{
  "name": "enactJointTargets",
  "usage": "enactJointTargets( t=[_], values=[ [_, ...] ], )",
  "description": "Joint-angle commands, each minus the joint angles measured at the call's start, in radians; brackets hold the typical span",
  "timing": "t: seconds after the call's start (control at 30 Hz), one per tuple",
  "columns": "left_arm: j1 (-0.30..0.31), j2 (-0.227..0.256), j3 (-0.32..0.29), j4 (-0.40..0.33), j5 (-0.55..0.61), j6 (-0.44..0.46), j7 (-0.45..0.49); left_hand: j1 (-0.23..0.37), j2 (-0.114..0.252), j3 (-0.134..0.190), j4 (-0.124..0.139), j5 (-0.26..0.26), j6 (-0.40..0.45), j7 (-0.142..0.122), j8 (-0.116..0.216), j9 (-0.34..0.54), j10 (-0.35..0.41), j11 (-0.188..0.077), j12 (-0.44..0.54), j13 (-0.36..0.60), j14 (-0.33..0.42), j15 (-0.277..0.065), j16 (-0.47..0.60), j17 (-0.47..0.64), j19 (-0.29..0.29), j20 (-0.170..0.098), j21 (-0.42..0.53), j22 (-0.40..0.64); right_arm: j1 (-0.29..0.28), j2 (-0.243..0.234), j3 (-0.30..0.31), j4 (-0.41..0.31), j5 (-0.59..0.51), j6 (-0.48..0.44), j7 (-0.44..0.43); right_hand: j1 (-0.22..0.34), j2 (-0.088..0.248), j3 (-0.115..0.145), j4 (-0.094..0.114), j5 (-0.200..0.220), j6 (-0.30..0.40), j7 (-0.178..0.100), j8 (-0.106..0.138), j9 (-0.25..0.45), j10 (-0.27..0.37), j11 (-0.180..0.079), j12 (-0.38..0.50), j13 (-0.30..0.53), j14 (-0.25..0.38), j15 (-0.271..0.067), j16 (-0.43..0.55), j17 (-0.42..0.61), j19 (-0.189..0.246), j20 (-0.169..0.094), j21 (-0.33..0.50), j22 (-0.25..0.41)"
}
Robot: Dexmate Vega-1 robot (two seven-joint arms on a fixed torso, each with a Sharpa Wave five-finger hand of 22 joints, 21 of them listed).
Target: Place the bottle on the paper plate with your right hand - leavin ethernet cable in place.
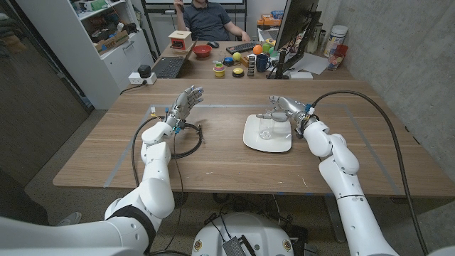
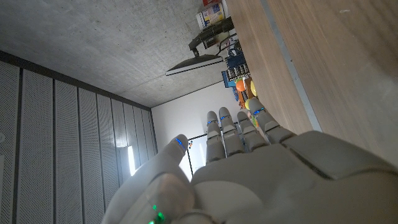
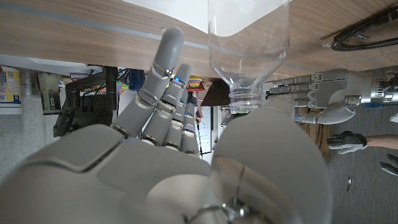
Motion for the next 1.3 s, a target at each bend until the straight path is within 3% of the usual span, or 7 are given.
enactJointTargets(
  t=[0.03, 1.3],
  values=[
    [-0.002, 0.004, -0.002, 0.004, 0.003, -0.004, 0.001, -0.003, 0.005, -0.003, 0.002, 0.01, -0.002, 0.002, 0.005, 0.003, -0.004, 0.002, 0.005, 0.003, -0.003, -0.046, 0.0, 0.002, 0.007, -0.008, -0.007, 0.003, 0.013, 0.005, 0.008, -0.016, 0.002, 0.01, -0.006, -0.01, -0.001, -0.008, 0.003, 0.008, 0.011, 0.006, 0.006, 0.002, 0.008, 0.002, 0.004, 0.005, 0.0, -0.038, 0.007, 0.002, 0.008, -0.084, -0.002, 0.002],
    [-0.025, 0.015, -0.015, 0.049, -0.003, -0.023, 0.001, -0.003, 0.004, -0.006, 0.002, 0.01, -0.002, 0.003, 0.005, 0.003, -0.003, 0.001, 0.005, 0.003, -0.002, -0.045, 0.0, 0.002, 0.008, -0.007, -0.01, 0.003, 0.053, 0.027, 0.04, -0.063, 0.023, 0.05, -0.04, -0.041, 0.0, -0.041, 0.014, 0.027, 0.026, 0.013, 0.014, 0.002, 0.017, 0.008, 0.012, 0.006, 0.009, -0.03, 0.012, -0.004, 0.02, -0.084, -0.01, 0.008]
  ],
)
